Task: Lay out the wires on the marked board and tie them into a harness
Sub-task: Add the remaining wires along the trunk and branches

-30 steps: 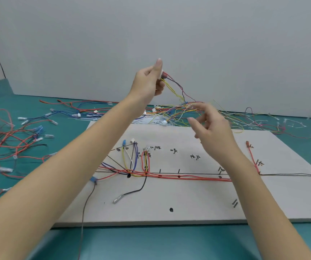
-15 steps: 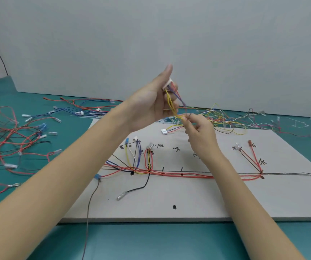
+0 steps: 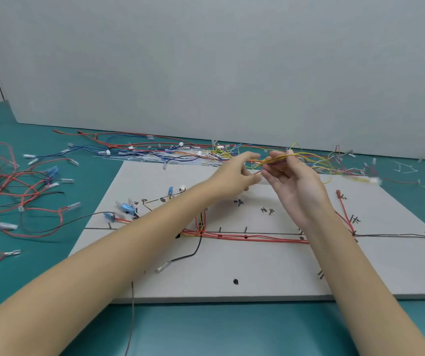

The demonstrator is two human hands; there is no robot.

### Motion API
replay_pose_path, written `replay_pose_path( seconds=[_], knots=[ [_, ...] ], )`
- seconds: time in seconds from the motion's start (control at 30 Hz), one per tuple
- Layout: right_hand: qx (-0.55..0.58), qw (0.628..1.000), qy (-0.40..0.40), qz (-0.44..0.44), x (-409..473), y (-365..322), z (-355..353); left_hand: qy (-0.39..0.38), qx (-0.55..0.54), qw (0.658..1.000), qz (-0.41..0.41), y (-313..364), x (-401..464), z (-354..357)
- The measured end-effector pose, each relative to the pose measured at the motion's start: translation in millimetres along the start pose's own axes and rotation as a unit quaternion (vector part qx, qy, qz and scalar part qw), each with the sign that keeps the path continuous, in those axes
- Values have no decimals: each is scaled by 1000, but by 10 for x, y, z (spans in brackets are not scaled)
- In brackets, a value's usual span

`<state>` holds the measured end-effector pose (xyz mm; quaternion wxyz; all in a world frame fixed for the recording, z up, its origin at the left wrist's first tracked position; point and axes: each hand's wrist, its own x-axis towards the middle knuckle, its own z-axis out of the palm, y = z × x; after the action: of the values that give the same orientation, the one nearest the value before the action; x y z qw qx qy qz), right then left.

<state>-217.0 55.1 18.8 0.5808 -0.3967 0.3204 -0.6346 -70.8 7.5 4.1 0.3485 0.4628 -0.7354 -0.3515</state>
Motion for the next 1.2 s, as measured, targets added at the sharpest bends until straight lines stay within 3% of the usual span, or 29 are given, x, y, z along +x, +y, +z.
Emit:
replay_pose_path(
  seconds=[0.13,0.27,0.43,0.63,0.7,0.77,0.8,0.87,0.93,1.0,1.07,1.1,1.17,1.2],
  knots=[
    [95,995,-5,38,-17,-42,24,45,3,999,17,-43,158,55],
    [118,991,-8,58,-53,-35,27,74,-21,997,-5,-107,254,133],
    [152,985,-11,81,-82,-74,-23,114,72,991,20,-143,330,197],
    [150,969,-139,139,-182,-215,-74,166,95,979,-72,-267,442,114],
    [200,942,-205,178,-216,-248,-98,184,84,973,-112,-279,476,71],
    [267,900,-262,222,-217,-279,-132,196,34,968,-150,-237,517,23],
    [278,890,-278,232,-214,-292,-147,202,-45,964,-168,-208,547,8],
    [279,880,-298,243,-213,-322,-178,189,-254,927,-201,-99,547,-36],
    [251,884,-306,248,-219,-343,-200,145,-328,910,-207,-72,544,-95],
    [135,925,-277,222,-210,-345,-201,96,-264,933,-224,-49,507,-136],
    [-23,968,-183,172,-192,-331,-164,48,-49,971,-230,11,432,-162],
    [-106,978,-122,129,-178,-303,-142,41,70,973,-215,45,413,-159],
    [-262,965,-19,23,-169,-221,-87,66,224,959,-158,130,381,-147],
    [-303,952,13,-24,-175,-175,-55,87,245,958,-119,195,349,-122]
  ],
)
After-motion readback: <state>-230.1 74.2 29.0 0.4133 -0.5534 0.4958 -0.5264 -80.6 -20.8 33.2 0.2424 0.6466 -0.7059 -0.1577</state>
